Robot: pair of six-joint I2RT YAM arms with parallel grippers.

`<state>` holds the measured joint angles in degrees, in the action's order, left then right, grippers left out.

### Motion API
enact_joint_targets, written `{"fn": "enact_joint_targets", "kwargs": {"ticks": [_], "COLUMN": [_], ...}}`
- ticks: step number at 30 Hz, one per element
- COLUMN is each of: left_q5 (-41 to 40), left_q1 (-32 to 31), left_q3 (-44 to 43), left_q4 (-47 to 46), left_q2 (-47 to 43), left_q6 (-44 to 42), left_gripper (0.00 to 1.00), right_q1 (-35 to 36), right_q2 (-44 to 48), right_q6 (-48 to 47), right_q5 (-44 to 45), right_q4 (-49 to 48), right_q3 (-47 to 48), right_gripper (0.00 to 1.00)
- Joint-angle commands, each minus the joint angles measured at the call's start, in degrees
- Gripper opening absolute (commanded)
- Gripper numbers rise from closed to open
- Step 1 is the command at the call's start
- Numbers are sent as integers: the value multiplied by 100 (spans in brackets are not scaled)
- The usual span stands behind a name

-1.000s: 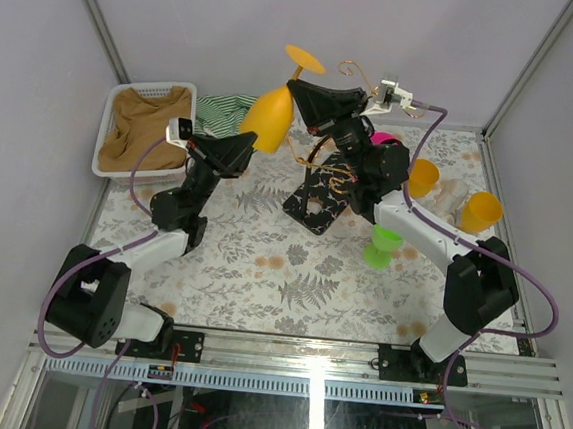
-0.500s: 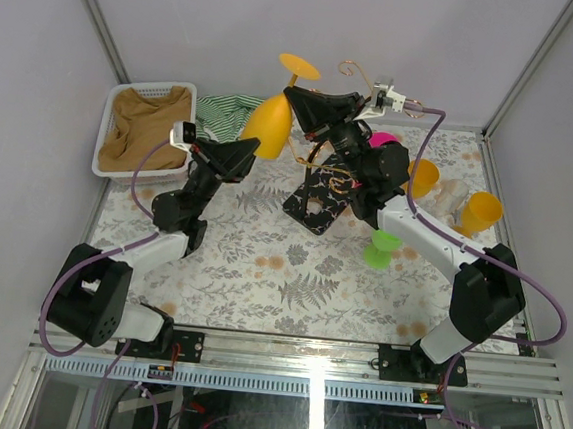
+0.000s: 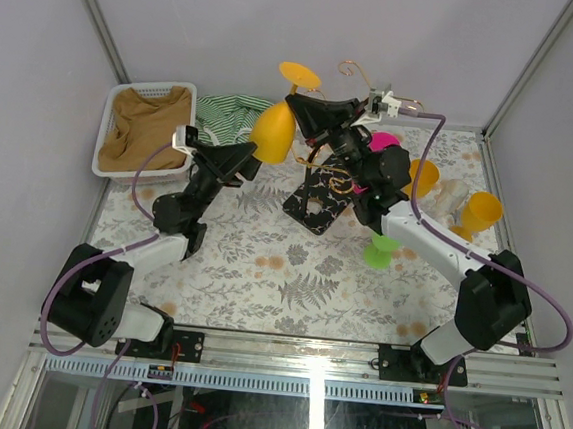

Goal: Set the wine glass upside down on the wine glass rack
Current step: Turn the wine glass upside down at the wine rack.

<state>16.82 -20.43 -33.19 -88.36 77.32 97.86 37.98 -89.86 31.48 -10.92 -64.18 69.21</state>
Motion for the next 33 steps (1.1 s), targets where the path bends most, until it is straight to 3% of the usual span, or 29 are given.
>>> {"fn": "enact_joint_targets", "kwargs": {"ticks": [1,12,21,27,33], "left_q5": [214,642,1386,1768,1859], "left_q1": [102,351,1381,1743,1967], "left_q3": [211,571,1052,844,343], "left_q4": [-386,-377,214,516,555], "left_q2": [-80,-34,-463,-449,-172], "left_q6": [-67,-204,-666,-1032,-1126], "left_gripper": [51,52,52,52,52], "right_q1": [21,17,17,23,70], "right_q2": [376,588,1627,2044,2355], "right_q6": [-531,-821,-1585,-1715,-1808], "right_q5": [347,417,732,635,-98], "right_q4": [15,236,1117,1609,2336], "right_q3": [-52,-108,-566,-732,-863], "right_gripper": [0,0,0,0,0]}}
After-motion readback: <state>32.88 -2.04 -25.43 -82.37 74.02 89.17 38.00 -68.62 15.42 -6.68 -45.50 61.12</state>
